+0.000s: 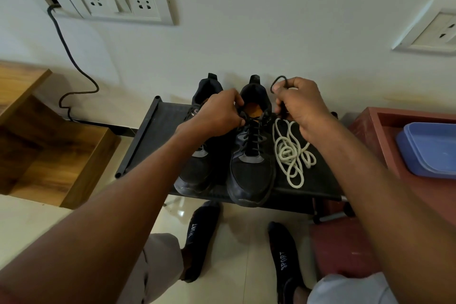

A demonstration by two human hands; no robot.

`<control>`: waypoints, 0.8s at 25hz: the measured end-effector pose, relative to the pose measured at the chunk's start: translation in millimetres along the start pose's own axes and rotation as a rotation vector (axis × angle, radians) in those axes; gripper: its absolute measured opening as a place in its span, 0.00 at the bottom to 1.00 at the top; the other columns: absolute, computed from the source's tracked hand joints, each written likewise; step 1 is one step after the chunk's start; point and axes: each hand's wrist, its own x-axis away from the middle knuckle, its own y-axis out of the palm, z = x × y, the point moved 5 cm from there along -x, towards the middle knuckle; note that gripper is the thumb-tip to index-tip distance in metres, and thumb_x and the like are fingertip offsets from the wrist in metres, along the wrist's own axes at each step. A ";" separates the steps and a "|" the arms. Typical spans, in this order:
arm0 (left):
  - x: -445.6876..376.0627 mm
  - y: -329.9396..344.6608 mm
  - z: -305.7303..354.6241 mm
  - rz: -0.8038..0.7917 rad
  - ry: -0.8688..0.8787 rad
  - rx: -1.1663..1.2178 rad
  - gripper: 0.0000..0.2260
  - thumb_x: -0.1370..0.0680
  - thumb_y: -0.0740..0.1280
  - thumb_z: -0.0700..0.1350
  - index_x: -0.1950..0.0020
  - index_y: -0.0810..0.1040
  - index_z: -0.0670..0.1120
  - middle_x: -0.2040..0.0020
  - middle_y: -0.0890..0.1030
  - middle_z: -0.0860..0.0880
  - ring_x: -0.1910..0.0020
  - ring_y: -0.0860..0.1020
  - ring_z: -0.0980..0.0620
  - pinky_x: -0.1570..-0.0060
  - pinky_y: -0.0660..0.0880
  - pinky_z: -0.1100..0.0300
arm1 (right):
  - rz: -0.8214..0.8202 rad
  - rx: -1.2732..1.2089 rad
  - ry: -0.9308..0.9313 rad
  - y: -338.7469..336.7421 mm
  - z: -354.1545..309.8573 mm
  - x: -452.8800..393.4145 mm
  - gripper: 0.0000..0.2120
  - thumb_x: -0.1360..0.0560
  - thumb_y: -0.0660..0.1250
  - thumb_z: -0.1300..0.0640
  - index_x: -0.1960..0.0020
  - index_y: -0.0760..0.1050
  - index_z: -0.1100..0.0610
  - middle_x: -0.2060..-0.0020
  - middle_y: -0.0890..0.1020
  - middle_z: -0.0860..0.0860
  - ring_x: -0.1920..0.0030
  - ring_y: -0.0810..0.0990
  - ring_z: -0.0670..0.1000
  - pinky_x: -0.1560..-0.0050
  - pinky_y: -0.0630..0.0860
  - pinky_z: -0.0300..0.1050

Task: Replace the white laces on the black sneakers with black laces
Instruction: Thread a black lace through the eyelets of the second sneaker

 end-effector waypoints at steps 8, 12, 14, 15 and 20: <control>0.6 -2.3 -2.0 -0.003 0.022 -0.136 0.14 0.20 0.69 0.40 0.35 0.75 0.44 0.57 0.84 0.45 0.59 0.84 0.48 0.53 0.82 0.50 | -0.213 0.712 -0.113 3.5 18.6 -5.3 0.14 0.18 0.69 0.50 0.48 0.80 0.62 0.55 0.83 0.59 0.53 0.82 0.60 0.59 0.71 0.47; 0.9 -11.9 -0.6 0.036 0.019 -0.203 0.06 0.21 0.73 0.44 0.45 0.84 0.45 0.52 0.83 0.46 0.51 0.81 0.47 0.57 0.73 0.58 | -0.214 0.739 -0.126 2.8 19.2 -6.2 0.10 0.19 0.71 0.52 0.51 0.81 0.59 0.57 0.83 0.54 0.54 0.82 0.55 0.59 0.71 0.45; 1.4 -16.5 -3.2 0.062 -0.005 -0.218 0.03 0.22 0.73 0.42 0.55 0.86 0.47 0.55 0.84 0.48 0.53 0.81 0.48 0.63 0.69 0.61 | -0.179 0.762 -0.095 1.0 21.9 -8.9 0.11 0.18 0.69 0.52 0.50 0.79 0.60 0.58 0.82 0.55 0.55 0.81 0.57 0.57 0.71 0.48; 2.3 -18.2 -4.7 0.082 -0.023 -0.224 0.03 0.23 0.73 0.42 0.56 0.86 0.47 0.55 0.84 0.48 0.54 0.80 0.48 0.63 0.69 0.61 | -0.152 0.770 -0.076 -0.1 23.1 -9.7 0.12 0.18 0.69 0.51 0.49 0.79 0.61 0.57 0.82 0.56 0.54 0.81 0.58 0.55 0.73 0.49; 6.9 -17.6 -0.1 0.116 -0.025 -0.305 0.05 0.22 0.73 0.42 0.48 0.87 0.45 0.52 0.84 0.45 0.50 0.81 0.43 0.55 0.73 0.53 | -0.156 0.777 -0.056 -0.1 25.0 -8.9 0.13 0.18 0.70 0.51 0.44 0.79 0.61 0.50 0.82 0.59 0.48 0.81 0.60 0.50 0.74 0.50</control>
